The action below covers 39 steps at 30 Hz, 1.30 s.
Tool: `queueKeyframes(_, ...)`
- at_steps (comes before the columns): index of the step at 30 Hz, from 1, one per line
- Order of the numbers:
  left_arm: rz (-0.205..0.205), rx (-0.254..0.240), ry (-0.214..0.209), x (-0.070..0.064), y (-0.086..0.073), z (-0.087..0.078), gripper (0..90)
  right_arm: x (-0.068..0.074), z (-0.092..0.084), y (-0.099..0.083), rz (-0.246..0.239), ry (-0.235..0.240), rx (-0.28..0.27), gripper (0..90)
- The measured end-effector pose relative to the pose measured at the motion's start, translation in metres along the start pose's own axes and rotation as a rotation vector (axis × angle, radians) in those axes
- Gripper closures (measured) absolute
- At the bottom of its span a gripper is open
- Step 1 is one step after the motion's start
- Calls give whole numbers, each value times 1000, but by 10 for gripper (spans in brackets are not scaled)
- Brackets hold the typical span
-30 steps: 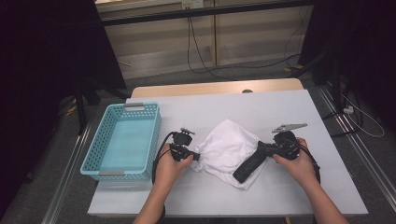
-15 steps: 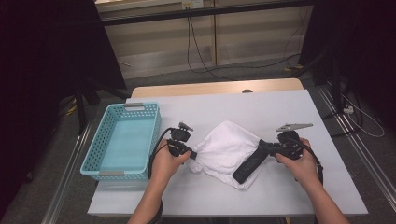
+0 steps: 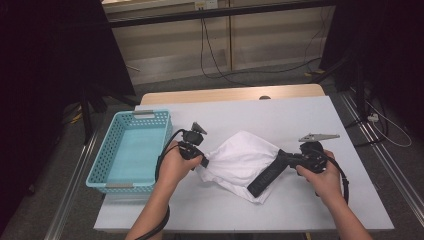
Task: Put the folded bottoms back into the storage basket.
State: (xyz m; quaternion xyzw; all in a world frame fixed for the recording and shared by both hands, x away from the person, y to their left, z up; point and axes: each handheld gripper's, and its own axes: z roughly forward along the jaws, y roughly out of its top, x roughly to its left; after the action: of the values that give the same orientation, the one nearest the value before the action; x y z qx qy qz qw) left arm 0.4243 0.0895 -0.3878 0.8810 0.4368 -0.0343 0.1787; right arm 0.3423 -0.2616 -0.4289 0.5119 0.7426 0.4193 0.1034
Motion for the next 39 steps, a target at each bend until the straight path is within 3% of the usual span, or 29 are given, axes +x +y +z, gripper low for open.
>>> queueKeyframes(7, 16, -3, 21, -2, 7, -17, 826, 4, -3, 4, 2, -4, -15, 778)
queueKeyframes(14, 9, -2, 31, 5, 8, -31, 826, 11, 0, 10, -1, 20, -21, 778)
queueKeyframes(27, 16, 38, 60, 11, 13, -49, 827, 27, 2, 16, -26, 36, -39, 780)
queueKeyframes(39, 39, 92, 93, 5, 32, -66, 828, 28, 3, 18, -4, 39, -54, 780)
